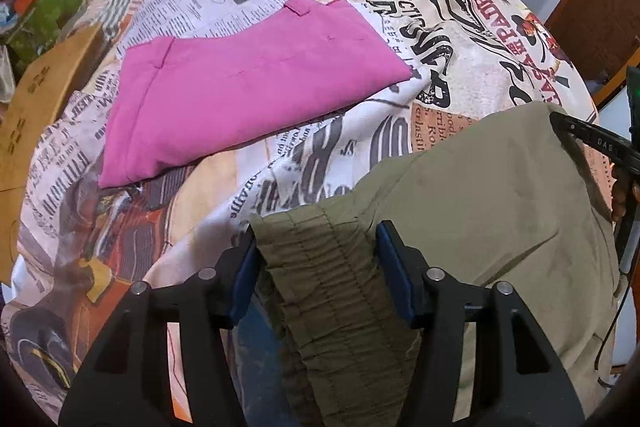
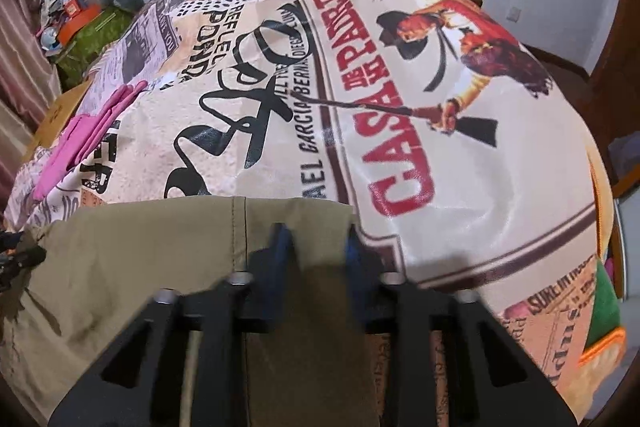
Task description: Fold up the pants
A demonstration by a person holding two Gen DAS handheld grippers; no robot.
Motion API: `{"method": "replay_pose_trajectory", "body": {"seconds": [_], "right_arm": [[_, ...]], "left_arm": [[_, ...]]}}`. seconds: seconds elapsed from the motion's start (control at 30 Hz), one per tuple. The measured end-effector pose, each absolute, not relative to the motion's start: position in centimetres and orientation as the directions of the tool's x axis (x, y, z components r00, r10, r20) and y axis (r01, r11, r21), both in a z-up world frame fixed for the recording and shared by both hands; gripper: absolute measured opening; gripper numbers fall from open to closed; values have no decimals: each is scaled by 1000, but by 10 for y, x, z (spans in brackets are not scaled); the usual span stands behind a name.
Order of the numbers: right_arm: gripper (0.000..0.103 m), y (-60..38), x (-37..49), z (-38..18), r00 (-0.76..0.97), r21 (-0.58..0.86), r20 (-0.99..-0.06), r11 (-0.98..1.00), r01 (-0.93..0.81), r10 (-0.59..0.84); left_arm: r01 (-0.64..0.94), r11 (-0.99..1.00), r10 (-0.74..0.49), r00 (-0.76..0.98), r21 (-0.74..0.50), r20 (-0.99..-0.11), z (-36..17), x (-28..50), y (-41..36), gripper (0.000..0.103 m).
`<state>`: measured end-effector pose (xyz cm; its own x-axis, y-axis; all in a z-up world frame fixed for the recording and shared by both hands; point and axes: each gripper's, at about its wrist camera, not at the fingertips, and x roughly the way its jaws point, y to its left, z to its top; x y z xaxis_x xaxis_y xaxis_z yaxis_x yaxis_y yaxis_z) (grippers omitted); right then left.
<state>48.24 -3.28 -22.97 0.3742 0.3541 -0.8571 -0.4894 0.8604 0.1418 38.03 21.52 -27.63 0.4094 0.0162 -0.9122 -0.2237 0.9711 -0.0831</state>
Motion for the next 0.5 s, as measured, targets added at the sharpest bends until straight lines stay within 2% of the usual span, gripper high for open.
{"method": "replay_pose_trajectory", "body": {"seconds": [0.17, 0.3, 0.5], "right_arm": [[13, -34, 481, -222, 414, 137, -835, 865, -482, 363], [12, -38, 477, -204, 440, 151, -809, 862, -485, 389], [12, -43, 472, -155, 527, 125, -748, 865, -486, 404]], "left_arm": [[-206, 978, 73, 472, -29, -879, -254, 375, 204, 50], [-200, 979, 70, 499, -36, -864, -237, 376, 203, 49], [-185, 983, 98, 578, -13, -810, -192, 379, 200, 49]]}}
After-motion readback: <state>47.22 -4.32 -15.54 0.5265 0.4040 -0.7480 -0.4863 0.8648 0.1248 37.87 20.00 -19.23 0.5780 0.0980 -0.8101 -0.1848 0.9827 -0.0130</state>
